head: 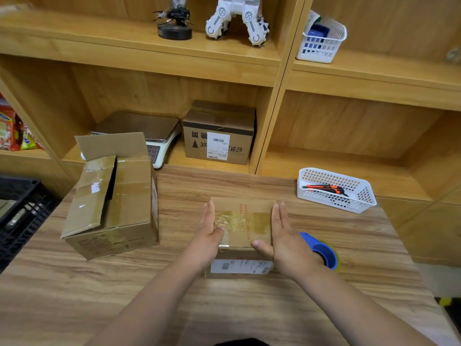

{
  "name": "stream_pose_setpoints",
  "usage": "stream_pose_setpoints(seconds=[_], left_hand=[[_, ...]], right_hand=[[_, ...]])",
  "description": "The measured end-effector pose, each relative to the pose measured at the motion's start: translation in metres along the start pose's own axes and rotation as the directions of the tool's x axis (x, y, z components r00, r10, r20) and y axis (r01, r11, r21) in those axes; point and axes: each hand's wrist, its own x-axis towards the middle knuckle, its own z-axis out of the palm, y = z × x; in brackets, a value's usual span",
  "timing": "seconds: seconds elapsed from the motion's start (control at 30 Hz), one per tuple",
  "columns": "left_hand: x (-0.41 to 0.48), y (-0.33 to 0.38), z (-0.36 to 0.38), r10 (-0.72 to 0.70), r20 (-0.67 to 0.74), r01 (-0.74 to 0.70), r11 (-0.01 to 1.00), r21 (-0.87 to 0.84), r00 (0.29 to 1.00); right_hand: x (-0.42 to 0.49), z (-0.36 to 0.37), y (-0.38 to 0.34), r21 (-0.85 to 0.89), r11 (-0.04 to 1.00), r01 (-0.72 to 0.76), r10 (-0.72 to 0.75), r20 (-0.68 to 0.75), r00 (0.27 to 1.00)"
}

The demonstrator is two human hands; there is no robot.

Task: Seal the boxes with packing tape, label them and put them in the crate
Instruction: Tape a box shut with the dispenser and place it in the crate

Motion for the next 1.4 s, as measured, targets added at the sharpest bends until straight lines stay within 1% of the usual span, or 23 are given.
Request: stream_pose_setpoints(seconds=[0.07, 0.13, 0.2, 0.27, 0.33, 0.4, 0.47, 0.53, 0.57, 0.6, 0.67, 0.7, 0.77, 0.8, 0.83, 0.9, 0.93, 1.03, 1.13, 1.2, 1.3, 1.4], left_hand=[[-0.003, 0.006, 0.005, -0.011, -0.012, 0.011, 1.0, -0.026, 1.0], [-0.005, 0.012, 0.009, -0.022, -0.037, 0.021, 1.0, -0.015, 0.999], [-0.007, 0.021, 0.011, -0.021, -0.065, 0.022, 1.0, 0.017, 0.998], [-0.008, 0.032, 0.011, 0.004, -0.086, 0.005, 0.995, 0.102, 0.996], [-0.006, 0.042, 0.009, 0.038, -0.068, -0.025, 0.983, 0.183, 0.997], [-0.002, 0.05, 0.006, 0.053, 0.003, -0.053, 0.988, 0.147, 0.999], [0.0, 0.055, 0.004, 0.061, 0.086, -0.067, 0.995, 0.08, 0.994], [0.004, 0.051, 0.006, 0.088, 0.152, -0.101, 0.992, 0.074, 0.984], [0.005, 0.045, 0.008, 0.126, 0.181, -0.149, 0.981, 0.124, 0.975], [0.007, 0.037, 0.011, 0.17, 0.205, -0.214, 0.952, 0.218, 0.964], [0.01, 0.016, 0.016, 0.224, 0.223, -0.302, 0.85, 0.432, 0.949], [0.011, 0.007, 0.017, 0.221, 0.22, -0.305, 0.805, 0.509, 0.95], [0.013, -0.007, 0.02, 0.194, 0.21, -0.284, 0.739, 0.611, 0.958], [0.014, -0.011, 0.021, 0.187, 0.209, -0.28, 0.705, 0.652, 0.96], [0.015, -0.013, 0.021, 0.184, 0.21, -0.279, 0.674, 0.684, 0.96], [0.016, -0.018, 0.019, 0.174, 0.207, -0.271, 0.643, 0.716, 0.963], [0.017, -0.02, 0.016, 0.167, 0.196, -0.258, 0.642, 0.722, 0.966], [0.021, -0.027, 0.005, 0.131, 0.127, -0.183, 0.663, 0.726, 0.983], [0.027, -0.029, -0.001, 0.098, 0.034, -0.094, 0.714, 0.694, 0.995], [0.03, -0.027, -0.003, 0.082, -0.042, -0.035, 0.758, 0.651, 0.996], [0.035, -0.024, -0.006, 0.07, -0.143, 0.023, 0.827, 0.562, 0.987], [0.036, -0.022, -0.004, 0.024, -0.205, 0.063, 0.91, 0.409, 0.979]], right_hand=[[-0.001, 0.002, -0.004, 0.214, 0.976, -0.032, 0.044, -0.052, 0.998], [0.004, 0.006, -0.002, 0.347, 0.938, -0.011, 0.041, -0.079, 0.996], [0.01, 0.01, 0.0, 0.479, 0.878, -0.003, 0.059, -0.101, 0.993], [0.014, 0.016, 0.002, 0.596, 0.803, -0.023, 0.109, -0.108, 0.988], [0.013, 0.023, 0.002, 0.693, 0.72, -0.032, 0.136, -0.096, 0.986], [0.012, 0.026, 0.001, 0.765, 0.641, -0.057, 0.169, -0.067, 0.983], [0.013, 0.027, 0.006, 0.798, 0.595, -0.096, 0.201, -0.033, 0.979], [0.011, 0.03, 0.019, 0.791, 0.595, -0.142, 0.214, 0.015, 0.977], [0.01, 0.031, 0.026, 0.776, 0.608, -0.167, 0.221, 0.037, 0.975], [0.01, 0.031, 0.034, 0.754, 0.627, -0.195, 0.238, 0.053, 0.97], [0.013, 0.028, 0.046, 0.709, 0.672, -0.214, 0.273, 0.031, 0.962], [0.015, 0.025, 0.049, 0.71, 0.671, -0.213, 0.263, 0.04, 0.964], [0.022, 0.018, 0.049, 0.734, 0.645, -0.213, 0.231, 0.078, 0.97], [0.024, 0.013, 0.047, 0.76, 0.61, -0.226, 0.224, 0.108, 0.969], [0.027, 0.01, 0.045, 0.814, 0.514, -0.272, 0.233, 0.173, 0.957], [0.03, 0.001, 0.041, 0.857, 0.364, -0.365, 0.225, 0.3, 0.927], [0.031, -0.005, 0.038, 0.856, 0.338, -0.391, 0.211, 0.336, 0.918], [0.038, -0.014, 0.036, 0.846, 0.369, -0.384, 0.196, 0.333, 0.922], [0.043, -0.013, 0.028, 0.874, 0.313, -0.373, 0.23, 0.311, 0.922], [0.048, -0.007, 0.02, 0.875, 0.324, -0.359, 0.243, 0.29, 0.926], [0.056, 0.011, 0.019, 0.821, 0.451, -0.351, 0.285, 0.24, 0.928], [0.058, 0.015, 0.014, 0.748, 0.58, -0.324, 0.299, 0.174, 0.938]])
